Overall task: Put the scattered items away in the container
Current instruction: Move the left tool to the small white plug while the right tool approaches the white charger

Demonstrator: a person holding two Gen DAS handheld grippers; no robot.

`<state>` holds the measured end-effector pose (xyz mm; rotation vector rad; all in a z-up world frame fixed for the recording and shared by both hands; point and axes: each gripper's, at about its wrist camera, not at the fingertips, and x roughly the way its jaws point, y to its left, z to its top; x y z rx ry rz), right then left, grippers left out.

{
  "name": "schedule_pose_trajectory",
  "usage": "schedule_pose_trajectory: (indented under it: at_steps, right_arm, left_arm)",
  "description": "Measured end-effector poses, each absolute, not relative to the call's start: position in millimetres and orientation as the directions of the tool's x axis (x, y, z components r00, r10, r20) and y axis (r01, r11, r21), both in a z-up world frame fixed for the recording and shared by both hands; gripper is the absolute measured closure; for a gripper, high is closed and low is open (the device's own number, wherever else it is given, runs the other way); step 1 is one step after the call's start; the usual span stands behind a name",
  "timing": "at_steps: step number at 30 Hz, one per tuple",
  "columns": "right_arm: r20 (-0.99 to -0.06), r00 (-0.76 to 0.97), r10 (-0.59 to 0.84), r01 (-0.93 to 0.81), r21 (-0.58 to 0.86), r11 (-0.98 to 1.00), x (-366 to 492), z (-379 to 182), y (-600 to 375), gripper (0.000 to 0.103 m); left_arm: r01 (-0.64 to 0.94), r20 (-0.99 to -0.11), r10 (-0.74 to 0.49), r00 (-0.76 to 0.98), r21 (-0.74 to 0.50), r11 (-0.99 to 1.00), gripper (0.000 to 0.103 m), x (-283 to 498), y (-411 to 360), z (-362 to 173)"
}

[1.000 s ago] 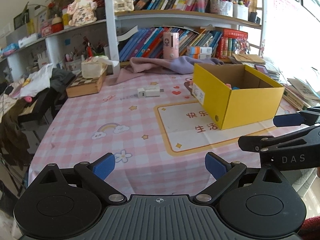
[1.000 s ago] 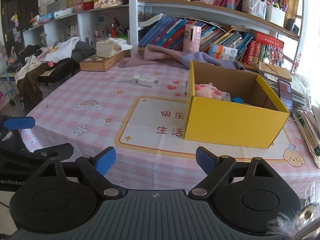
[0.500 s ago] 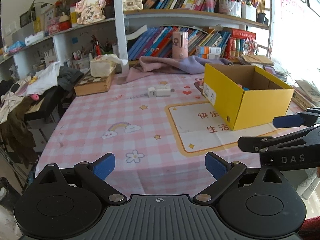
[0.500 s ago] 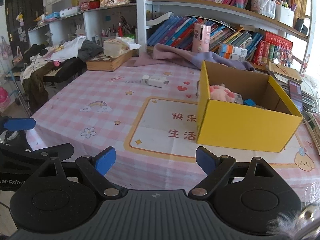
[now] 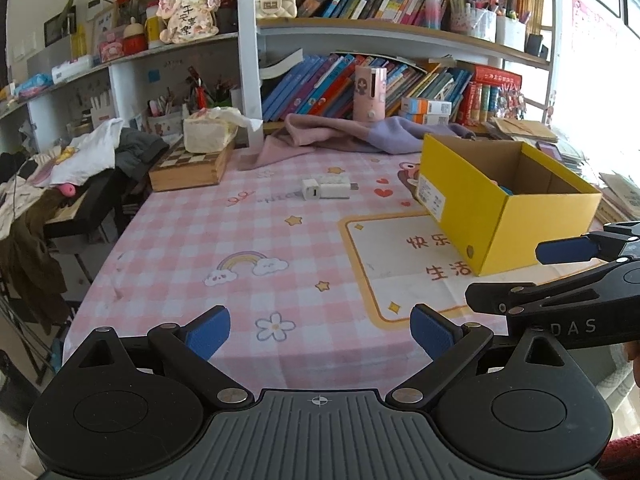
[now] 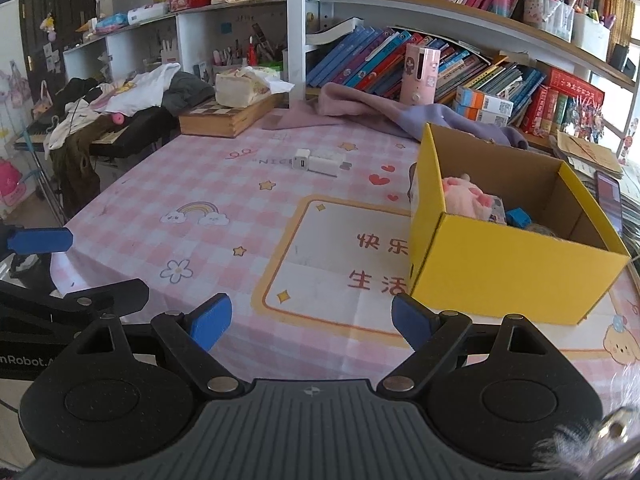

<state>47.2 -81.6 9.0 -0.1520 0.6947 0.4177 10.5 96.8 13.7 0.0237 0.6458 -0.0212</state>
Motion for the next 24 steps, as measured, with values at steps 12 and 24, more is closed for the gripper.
schedule_pose_trajectory:
  at_steps: [12,24]
  right_arm:
    - [-0.651,0.685,0.327,-0.430,0.000,0.903,106.3,4.0,-63.8,0.018]
    - [-0.647,0.685,0.335,-0.425,0.018,0.905,180.0,10.4,-40.4,0.022]
  left_arm:
    - [0.020,-0.609,-0.006,0.793,0.015,1.000,0.005,67.6,110.7,9.6]
    - [-0.030,-0.610,0.026,0.792,0.004,1.000,0.005,127.9,125.9,15.6]
